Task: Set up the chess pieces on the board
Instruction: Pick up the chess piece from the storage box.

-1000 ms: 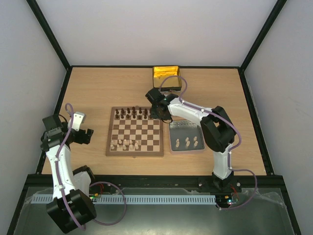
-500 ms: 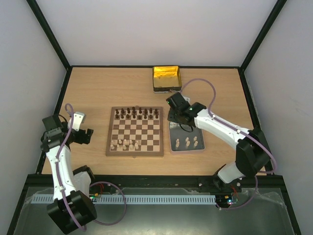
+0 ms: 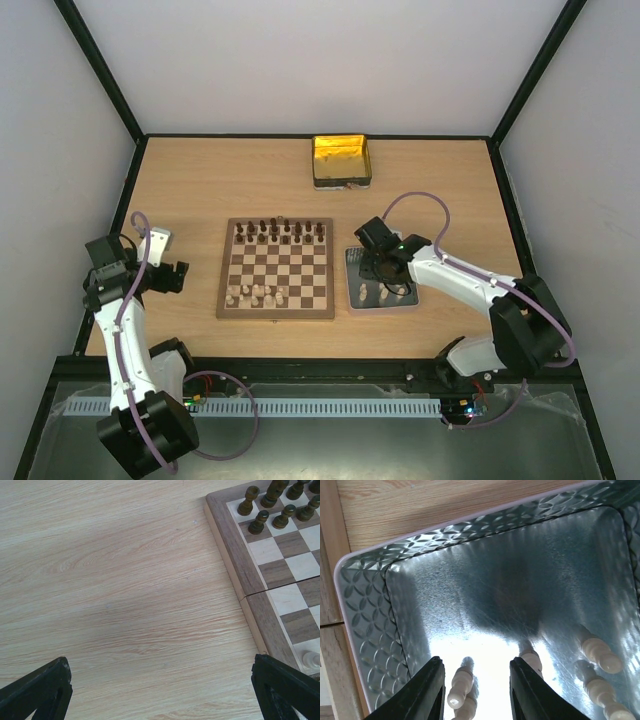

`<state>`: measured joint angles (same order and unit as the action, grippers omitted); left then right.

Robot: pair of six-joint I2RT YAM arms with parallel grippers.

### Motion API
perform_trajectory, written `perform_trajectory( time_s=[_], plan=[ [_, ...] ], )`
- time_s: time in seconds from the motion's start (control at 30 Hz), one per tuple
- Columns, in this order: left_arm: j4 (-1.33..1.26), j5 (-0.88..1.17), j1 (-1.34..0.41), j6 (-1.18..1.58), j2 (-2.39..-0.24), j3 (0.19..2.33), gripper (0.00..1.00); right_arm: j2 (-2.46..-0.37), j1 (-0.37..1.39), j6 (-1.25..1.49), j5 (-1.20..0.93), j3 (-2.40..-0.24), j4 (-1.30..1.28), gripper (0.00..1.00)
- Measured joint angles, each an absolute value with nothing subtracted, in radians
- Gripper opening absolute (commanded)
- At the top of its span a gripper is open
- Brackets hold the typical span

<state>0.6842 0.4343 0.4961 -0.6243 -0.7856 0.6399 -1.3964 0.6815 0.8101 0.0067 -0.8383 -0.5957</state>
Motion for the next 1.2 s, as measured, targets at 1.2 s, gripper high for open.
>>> perform_trajectory(
  time_s=[1.2],
  plan=[
    [0.671,0.418,0.496,-0.617,-0.789,0.640,0.99,-1.451,0.714,0.787,-0.111,-0.757,-0.474,0.08]
  ],
)
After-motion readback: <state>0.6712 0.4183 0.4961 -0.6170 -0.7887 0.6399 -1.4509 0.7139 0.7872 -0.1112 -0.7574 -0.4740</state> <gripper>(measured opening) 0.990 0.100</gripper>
